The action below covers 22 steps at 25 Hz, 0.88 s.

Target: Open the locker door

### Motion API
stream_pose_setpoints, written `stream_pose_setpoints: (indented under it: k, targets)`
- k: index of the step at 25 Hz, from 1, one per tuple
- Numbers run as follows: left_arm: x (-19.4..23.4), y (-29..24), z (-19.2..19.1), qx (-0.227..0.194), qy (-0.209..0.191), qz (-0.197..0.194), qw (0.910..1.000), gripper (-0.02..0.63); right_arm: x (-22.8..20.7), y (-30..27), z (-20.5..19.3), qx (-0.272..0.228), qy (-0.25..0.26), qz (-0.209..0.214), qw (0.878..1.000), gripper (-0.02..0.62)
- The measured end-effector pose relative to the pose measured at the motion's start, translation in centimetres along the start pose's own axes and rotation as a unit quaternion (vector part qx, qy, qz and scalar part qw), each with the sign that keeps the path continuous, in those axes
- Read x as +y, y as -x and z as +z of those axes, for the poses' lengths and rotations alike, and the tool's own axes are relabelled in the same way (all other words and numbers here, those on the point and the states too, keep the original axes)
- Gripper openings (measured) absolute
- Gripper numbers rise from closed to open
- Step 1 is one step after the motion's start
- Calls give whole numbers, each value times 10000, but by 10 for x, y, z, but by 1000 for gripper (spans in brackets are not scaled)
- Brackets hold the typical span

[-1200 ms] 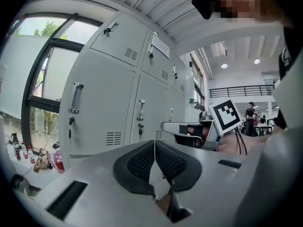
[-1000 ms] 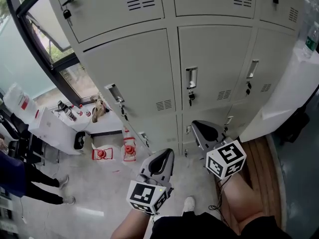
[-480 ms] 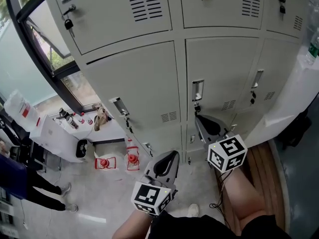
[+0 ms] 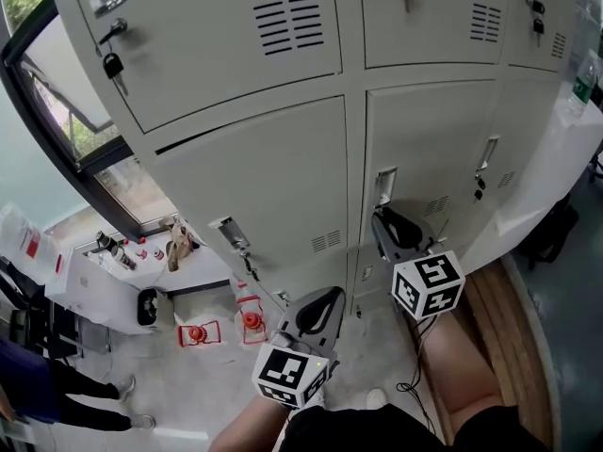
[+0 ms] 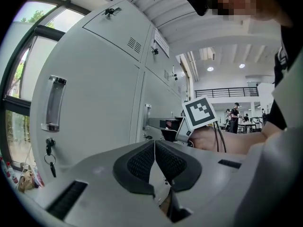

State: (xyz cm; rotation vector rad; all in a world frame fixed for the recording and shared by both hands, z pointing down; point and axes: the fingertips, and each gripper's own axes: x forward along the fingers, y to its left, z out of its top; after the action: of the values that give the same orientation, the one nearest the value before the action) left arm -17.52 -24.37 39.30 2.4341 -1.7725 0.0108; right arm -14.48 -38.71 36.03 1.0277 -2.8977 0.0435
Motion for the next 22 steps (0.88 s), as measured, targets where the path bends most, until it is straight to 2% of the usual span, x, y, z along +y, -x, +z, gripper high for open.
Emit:
stream_pose_setpoints:
  k: [4, 10, 16, 19, 22]
  targets:
    - [9, -2, 0, -1, 20, -148, 9999, 20, -5, -12, 2, 48, 143, -287, 9995, 183]
    - [19, -4, 0, 1, 30, -295, 9996, 20, -7, -28, 6, 113, 404, -672, 9969, 219]
    - [26, 0, -2, 53, 30, -332, 9994, 20, -12, -41, 4, 189, 428, -998, 9939, 218]
    - [31, 3, -3, 60, 41, -289, 9996, 20, -16, -43, 2, 206, 406, -1085, 9931, 175]
    - [34, 5, -4, 65, 38, -258, 9996, 20, -16, -45, 2, 209, 343, -1061, 9935, 167]
